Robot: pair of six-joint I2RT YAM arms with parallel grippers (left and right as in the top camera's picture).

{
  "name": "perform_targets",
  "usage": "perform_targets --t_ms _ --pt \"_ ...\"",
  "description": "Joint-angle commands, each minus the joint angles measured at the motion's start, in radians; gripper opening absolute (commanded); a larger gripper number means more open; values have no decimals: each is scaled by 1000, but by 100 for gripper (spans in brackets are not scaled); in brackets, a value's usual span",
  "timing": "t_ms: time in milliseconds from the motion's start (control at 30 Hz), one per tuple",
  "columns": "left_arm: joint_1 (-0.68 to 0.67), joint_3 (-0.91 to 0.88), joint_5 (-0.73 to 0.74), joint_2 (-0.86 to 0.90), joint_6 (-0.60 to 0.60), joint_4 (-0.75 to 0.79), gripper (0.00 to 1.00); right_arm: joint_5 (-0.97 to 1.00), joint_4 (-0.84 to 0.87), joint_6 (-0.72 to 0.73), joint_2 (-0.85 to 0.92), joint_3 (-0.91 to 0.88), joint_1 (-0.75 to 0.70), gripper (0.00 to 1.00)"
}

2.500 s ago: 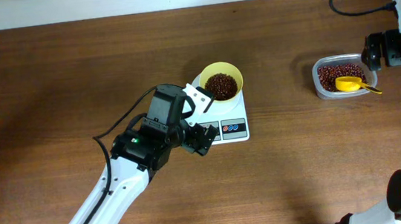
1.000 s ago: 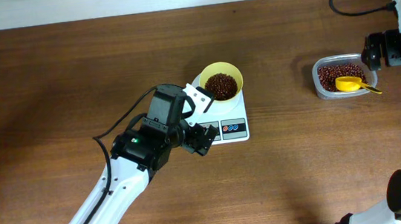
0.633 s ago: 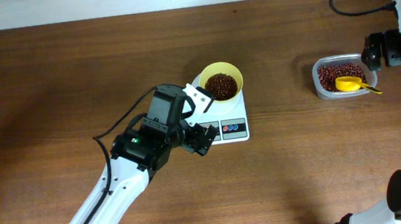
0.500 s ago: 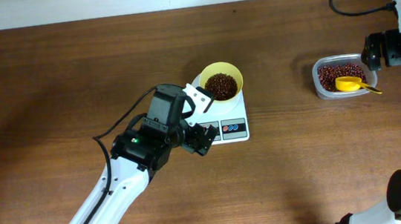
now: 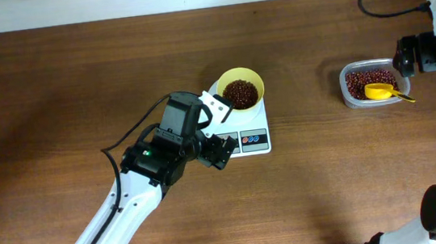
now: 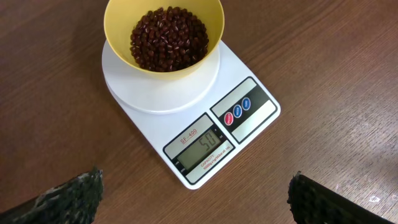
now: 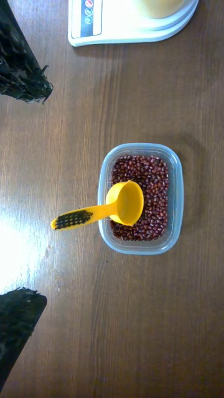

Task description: Scoop item into bowl and weigh 50g on scale

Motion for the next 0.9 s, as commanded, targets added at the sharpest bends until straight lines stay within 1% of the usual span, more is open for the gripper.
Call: perform_targets --t_ms 0,133,167,333,367,433,500,567,600,633,733,800,867 --pt "2 1 7 -18 -12 2 99 4 -3 4 -17 19 2 99" --pt "2 1 6 -19 -11 2 99 5 -3 4 -17 19 2 99" --pt "2 1 -16 -24 -8 0 99 5 -3 4 -17 19 2 99" --pt "2 -1 -23 -86 -10 -32 99 5 -3 4 -17 19 2 99" --pt "2 -1 -24 -103 -21 -31 99 4 -3 4 -17 19 2 99" --pt "13 -5 -50 -143 -98 -32 99 5 -3 4 -17 19 2 99" --pt "32 -35 -50 -193 -119 -20 99 5 -3 4 -17 19 2 99" --pt "44 -105 -55 -262 -169 18 99 5 -3 4 -17 19 2 99" --pt "54 -161 -56 -315 -206 50 99 5 -3 4 -17 19 2 99" --pt "61 -227 -55 -377 -218 100 99 4 -3 4 -17 19 2 99" --pt "88 -373 -44 -519 -221 230 99 5 -3 4 -17 19 2 99" --pt "149 -470 -2 -636 -225 336 99 5 -3 4 -17 19 2 99" --pt "208 -524 36 -722 -231 387 99 5 -3 4 -17 19 2 99"
